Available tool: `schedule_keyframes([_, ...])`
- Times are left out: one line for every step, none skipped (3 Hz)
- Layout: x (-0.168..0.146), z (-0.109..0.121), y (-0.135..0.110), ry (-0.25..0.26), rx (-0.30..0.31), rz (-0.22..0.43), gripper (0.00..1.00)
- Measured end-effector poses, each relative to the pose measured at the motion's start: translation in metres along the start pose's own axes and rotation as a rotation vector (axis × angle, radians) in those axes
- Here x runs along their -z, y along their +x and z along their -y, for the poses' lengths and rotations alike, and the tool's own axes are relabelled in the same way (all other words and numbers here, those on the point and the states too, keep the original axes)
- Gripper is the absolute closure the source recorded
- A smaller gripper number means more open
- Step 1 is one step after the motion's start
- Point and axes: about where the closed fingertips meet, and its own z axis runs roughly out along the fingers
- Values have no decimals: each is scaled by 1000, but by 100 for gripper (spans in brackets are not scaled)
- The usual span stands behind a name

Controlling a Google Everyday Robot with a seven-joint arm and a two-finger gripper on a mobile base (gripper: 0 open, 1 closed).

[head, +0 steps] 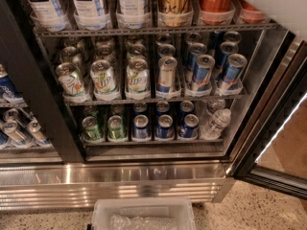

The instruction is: Pick coke can from top shelf of fridge

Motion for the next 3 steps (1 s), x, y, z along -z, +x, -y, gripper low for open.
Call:
schedule_keyframes([-8, -6, 3, -15, 15, -1, 41])
schedule_keyframes([-32, -8, 5, -14, 63, 16, 34])
schedule_keyframes([-40, -11, 0, -14, 65, 29, 38])
